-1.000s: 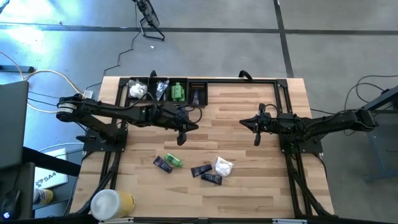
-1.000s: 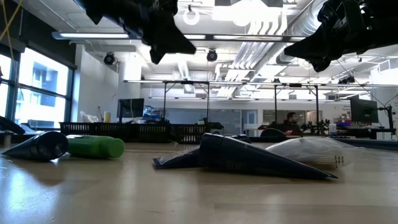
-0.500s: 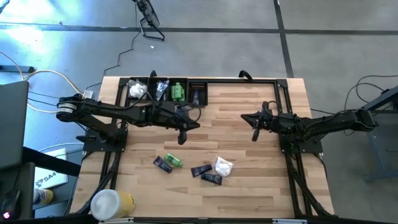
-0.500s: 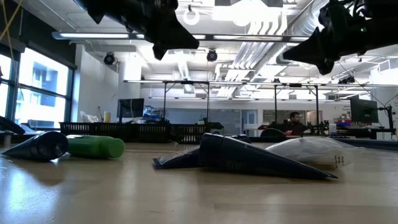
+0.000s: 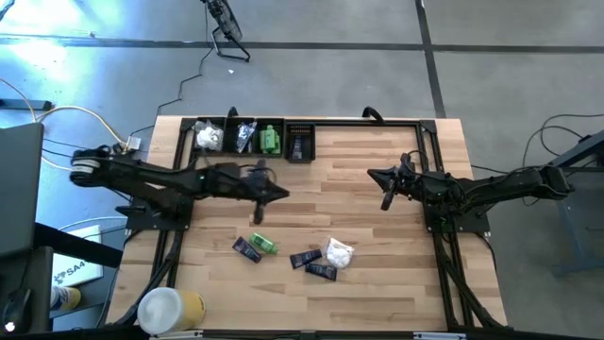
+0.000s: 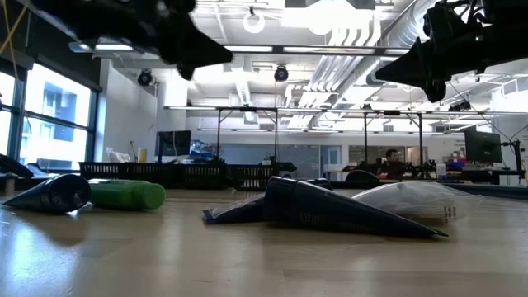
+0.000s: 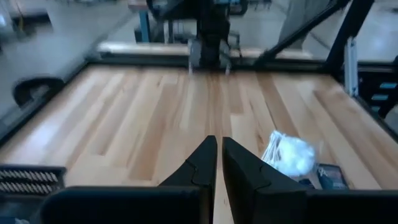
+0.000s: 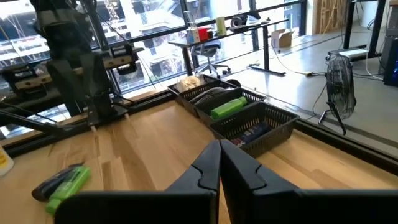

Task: Pick & Place Travel size toiletries
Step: Put the shave cream into the right black bin

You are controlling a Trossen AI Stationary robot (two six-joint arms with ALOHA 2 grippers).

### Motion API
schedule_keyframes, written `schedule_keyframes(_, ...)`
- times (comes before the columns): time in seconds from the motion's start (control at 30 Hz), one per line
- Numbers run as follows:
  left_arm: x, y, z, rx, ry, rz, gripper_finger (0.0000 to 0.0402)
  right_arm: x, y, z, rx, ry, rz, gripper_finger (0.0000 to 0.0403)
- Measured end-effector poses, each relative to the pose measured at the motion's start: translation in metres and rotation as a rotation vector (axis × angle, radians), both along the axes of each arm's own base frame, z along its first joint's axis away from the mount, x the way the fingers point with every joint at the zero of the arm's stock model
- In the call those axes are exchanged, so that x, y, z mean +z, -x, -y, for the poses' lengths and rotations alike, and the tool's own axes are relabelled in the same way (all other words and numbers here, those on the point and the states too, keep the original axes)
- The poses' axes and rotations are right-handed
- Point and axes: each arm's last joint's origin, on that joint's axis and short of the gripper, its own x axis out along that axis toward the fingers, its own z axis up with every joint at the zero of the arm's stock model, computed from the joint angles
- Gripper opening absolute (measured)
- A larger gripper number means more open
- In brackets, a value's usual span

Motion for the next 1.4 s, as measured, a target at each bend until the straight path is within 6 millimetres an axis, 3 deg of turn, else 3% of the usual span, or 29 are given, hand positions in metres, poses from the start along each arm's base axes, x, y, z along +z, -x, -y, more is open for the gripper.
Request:
schedule_keyframes(0.37,-0.008,0.079,0.001,0.002,-0.048,0.091,0.0022,0.002,0.000,0.000,0.000,-0.002,0.019,0.0002)
schedule_keyframes(0.77,-0.018,0.136,0.002,0.008,-0.052,0.255,0.0022,0.002,0.000,0.000,0.003,-0.001,0.024,0.0002)
schedule_keyframes(1.0,-0.020,0.152,0.003,0.010,-0.014,0.251,0.0022,0.002,0.000,0.000,0.004,-0.001,0.023,0.0002)
schedule_keyframes(1.4,-0.028,0.154,0.003,0.008,-0.004,0.166,0.0022,0.003,-0.001,-0.001,0.043,-0.023,0.038,0.0002)
